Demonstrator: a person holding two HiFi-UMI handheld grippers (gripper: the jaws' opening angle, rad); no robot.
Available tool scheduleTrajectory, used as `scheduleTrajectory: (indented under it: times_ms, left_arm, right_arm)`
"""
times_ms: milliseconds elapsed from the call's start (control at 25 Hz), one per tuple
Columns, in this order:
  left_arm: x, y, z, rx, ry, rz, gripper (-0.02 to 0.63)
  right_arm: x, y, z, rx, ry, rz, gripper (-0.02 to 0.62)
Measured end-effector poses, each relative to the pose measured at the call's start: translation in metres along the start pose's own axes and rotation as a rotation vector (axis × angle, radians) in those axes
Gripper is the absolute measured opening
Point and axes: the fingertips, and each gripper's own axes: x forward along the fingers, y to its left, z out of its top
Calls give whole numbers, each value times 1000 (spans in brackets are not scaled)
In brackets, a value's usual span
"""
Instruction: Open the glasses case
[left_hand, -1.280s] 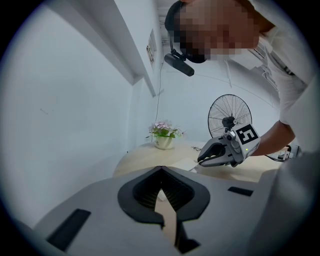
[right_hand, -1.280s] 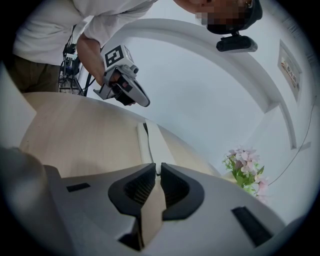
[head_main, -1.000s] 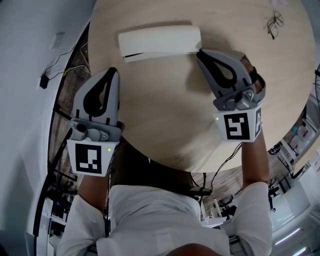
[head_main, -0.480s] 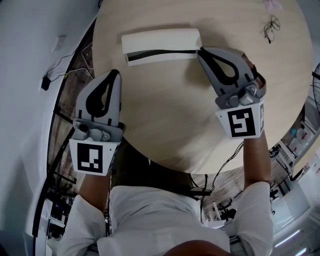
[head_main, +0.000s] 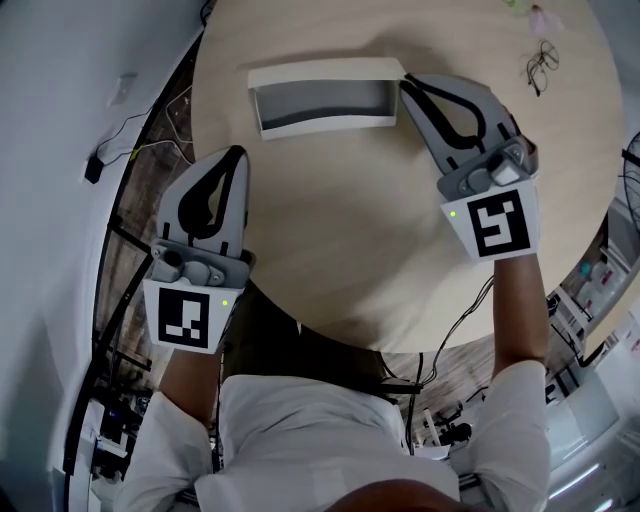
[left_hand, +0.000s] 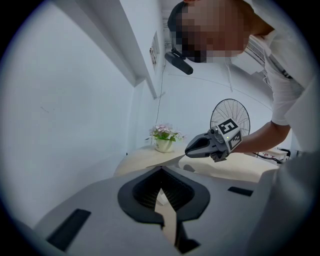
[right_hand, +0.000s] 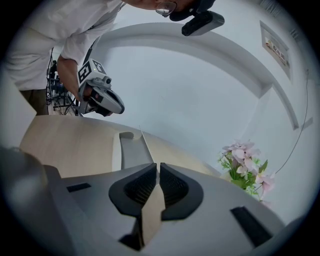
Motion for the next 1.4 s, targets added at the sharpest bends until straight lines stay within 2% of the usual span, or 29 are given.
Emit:
scheduleTrajectory:
  times_ms: [400,800,880,1040,1160,1240,1400]
  left_arm:
    - [-1,2,-2,-2,-1,7,12]
    - [-8,1,-8,-9,3,-1,12]
    - [-12,-1,-6,-12,0,-6,12]
    - [-23,-7,9,14,-25,-35,12]
    - [-32,-5,37,-16,-93,-32,12]
    - [-43,-8,58,-36,-127,-37,12]
    - [-75,-17,101,-30,-137,-73,12]
  right_arm:
    - [17,-22,-16,126,52,-14,37]
    - [27,-31,-23,170,82,-50,38]
    - [26,-30,-22,207,77,-56,38]
    - [4,-44,-7,334,-37,-73,38]
    - [-36,-64,18,448,-141,-156,37]
    - [-70,-71,47,523,-209,-227,37]
    - [-139,-62,120,645,-370,-357,35]
